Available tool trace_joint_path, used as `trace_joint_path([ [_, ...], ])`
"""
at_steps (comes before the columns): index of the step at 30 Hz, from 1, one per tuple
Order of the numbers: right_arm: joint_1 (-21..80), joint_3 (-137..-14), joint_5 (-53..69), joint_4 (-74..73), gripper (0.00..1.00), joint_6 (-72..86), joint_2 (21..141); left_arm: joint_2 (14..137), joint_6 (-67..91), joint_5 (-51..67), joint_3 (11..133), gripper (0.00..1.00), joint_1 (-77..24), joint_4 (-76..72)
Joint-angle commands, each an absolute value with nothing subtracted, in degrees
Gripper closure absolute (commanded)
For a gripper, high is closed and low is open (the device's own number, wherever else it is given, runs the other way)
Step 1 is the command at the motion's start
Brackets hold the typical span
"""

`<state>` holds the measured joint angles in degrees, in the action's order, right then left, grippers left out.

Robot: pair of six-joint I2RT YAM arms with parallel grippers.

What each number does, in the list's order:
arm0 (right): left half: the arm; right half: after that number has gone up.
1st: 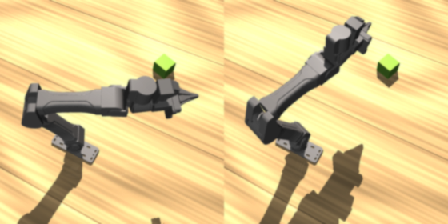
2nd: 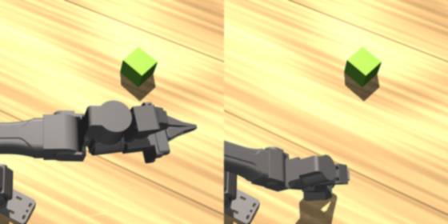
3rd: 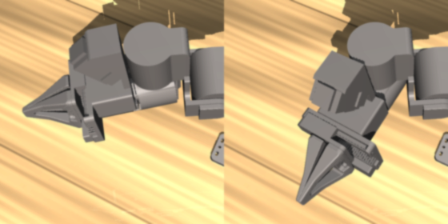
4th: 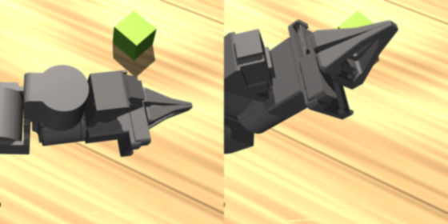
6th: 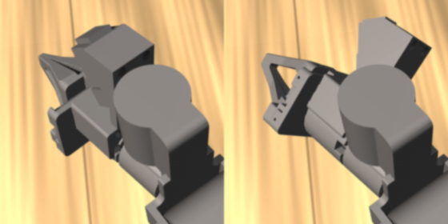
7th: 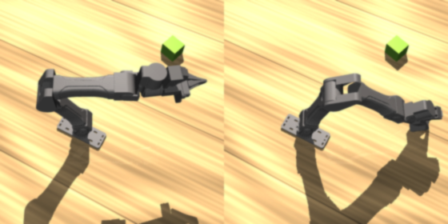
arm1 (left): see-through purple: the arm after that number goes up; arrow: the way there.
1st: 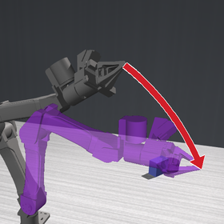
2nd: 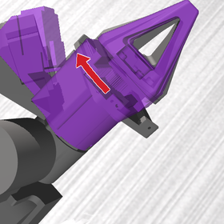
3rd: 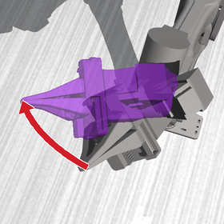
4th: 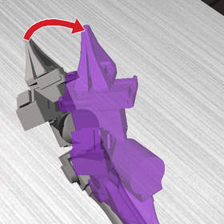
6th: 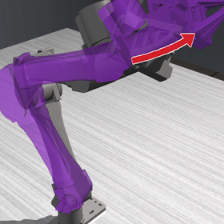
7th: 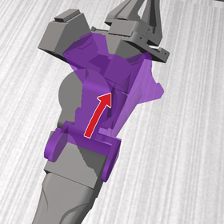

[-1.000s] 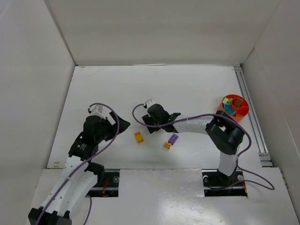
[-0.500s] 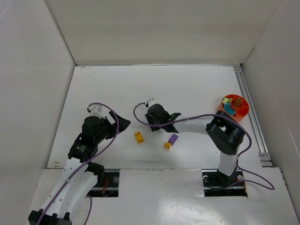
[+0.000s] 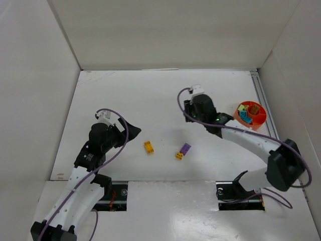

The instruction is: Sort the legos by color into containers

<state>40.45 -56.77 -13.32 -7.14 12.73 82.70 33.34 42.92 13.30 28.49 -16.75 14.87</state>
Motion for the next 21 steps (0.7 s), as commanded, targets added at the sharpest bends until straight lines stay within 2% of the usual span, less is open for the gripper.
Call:
trace_joint_path([
  [1,29.8,-54.6,-17.8,-15.8,0.93,10.6,73.8,34.4,41.8,14.7,28.6,0.0,-16.5,10.1],
  [4,19.7,-53.1,-17.8,-21.1,0.93,7.6,65.6,35.9,40.8,16.0,28.6,0.0,-16.5,7.1],
  [6,9.3,-51.4,-16.8,-23.9,0.93,4.9,59.4,36.7,40.3,16.6,28.6,0.0,-16.5,4.8],
  [10,-7.0,-50.1,-11.5,-25.8,0.91,1.1,52.8,39.6,40.3,18.6,27.9,0.0,-16.5,-0.1],
  [12,-11.1,-50.1,-12.1,-27.4,0.91,-0.3,52.7,40.7,39.6,19.2,27.9,0.0,-16.5,-1.9],
  [18,-12.1,-54.7,-17.9,-30.8,0.91,-0.9,58.3,46.7,39.1,20.5,27.3,0.0,-16.5,-7.2],
  [21,-14.8,-55.3,-15.4,-30.8,0.91,-1.5,60.6,49.8,37.9,21.7,27.3,0.0,-16.5,-9.1],
])
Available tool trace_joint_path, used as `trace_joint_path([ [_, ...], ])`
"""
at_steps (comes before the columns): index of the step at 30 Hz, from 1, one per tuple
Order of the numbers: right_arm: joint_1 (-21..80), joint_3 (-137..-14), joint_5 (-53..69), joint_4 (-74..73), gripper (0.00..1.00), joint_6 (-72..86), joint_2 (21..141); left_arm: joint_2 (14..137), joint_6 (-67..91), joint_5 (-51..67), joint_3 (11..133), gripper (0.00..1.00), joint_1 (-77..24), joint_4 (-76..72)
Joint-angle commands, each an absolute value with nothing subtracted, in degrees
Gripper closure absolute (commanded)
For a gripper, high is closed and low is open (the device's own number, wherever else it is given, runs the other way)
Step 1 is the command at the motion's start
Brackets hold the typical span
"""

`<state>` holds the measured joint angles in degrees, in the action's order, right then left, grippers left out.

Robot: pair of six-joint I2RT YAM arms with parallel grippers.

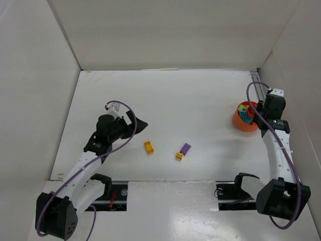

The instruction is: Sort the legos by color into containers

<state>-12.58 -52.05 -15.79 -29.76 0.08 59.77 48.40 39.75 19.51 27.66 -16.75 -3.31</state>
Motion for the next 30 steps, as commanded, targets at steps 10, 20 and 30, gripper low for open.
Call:
trace_joint_path([
  [10,-21.6,-56.3,-3.9,-25.2,0.92,-5.4,66.3,56.5,34.9,24.0,28.4,0.0,-16.5,-12.4],
  [20,-21.6,-55.7,-2.2,-22.3,0.89,-6.7,70.3,58.8,33.1,24.0,30.1,0.0,-16.5,-12.9],
  [30,-22.1,-55.7,-2.2,-19.9,0.78,-6.7,72.9,58.8,33.0,23.5,30.1,0.0,-16.5,-12.4],
])
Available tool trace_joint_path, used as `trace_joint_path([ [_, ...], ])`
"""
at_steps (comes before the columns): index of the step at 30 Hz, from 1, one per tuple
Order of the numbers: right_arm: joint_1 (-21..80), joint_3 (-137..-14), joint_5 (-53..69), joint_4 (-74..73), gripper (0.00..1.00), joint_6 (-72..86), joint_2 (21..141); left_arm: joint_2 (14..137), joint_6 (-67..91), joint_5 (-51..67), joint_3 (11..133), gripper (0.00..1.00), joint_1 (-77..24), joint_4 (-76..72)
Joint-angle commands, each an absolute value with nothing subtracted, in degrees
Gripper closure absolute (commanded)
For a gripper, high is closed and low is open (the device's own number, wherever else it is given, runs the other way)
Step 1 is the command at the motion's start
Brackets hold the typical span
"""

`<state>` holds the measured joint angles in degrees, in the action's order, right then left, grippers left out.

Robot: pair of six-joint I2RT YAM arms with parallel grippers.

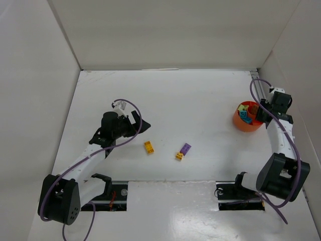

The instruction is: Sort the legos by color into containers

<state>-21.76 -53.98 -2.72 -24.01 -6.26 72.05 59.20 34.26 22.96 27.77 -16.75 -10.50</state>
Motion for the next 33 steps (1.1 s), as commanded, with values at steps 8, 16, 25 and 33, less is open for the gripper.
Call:
trace_joint_path([
  [8,-22.1,-55.2,-3.5,-20.4,0.56,-6.2,73.7,56.6,33.0,23.5,29.5,0.0,-16.5,-12.4],
  [16,-22.1,-55.2,-4.0,-21.5,0.44,-6.2,71.9,56.1,33.6,23.5,29.5,0.0,-16.5,-12.4],
  [25,-20.0,-54.6,7.3,-22.1,0.4,-10.3,63.7,54.3,34.1,22.9,29.0,0.0,-16.5,-11.9],
  [33,12.7,-53.1,-2.5,-29.5,0.33,-3.3,61.3,52.7,38.2,22.9,27.7,0.0,-16.5,-7.7],
])
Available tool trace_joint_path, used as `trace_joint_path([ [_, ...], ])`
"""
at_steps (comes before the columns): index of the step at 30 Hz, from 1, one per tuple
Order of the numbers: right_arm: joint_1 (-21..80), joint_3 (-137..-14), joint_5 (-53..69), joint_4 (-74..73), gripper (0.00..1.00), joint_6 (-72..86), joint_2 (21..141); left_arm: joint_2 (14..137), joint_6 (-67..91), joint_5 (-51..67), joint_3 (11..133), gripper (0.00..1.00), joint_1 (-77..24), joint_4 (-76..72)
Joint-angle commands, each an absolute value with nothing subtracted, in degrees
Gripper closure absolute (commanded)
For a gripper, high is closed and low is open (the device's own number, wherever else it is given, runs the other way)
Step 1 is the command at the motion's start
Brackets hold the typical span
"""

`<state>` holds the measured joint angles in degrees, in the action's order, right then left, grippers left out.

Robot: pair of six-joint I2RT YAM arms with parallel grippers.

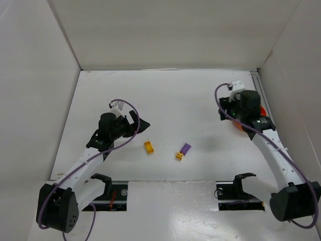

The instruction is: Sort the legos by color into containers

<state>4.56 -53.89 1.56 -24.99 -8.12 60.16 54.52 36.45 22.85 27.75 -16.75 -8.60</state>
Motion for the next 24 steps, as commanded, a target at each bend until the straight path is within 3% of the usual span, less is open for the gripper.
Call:
trace_joint_path([
  [1,16.2,-52.2,-3.9,-29.5,0.33,0.4,61.3,51.9,39.1,22.9,26.3,0.0,-16.5,-7.2],
  [5,36.8,-46.8,-13.8,-25.1,0.33,26.1,61.4,47.5,40.3,22.3,23.7,0.0,-17.6,-6.5],
  [9,50.1,-43.4,-26.6,-23.6,0.3,49.4,60.9,40.9,41.5,22.3,22.5,0.0,-18.7,-5.1],
  [18,58.6,-48.3,-31.2,-31.1,0.28,65.3,76.6,34.1,41.4,26.5,21.8,0.0,-19.2,-2.5],
  [24,60.0,-47.2,-29.2,-25.4,0.28,68.7,81.4,32.9,40.3,29.0,22.4,0.0,-19.2,-0.4],
])
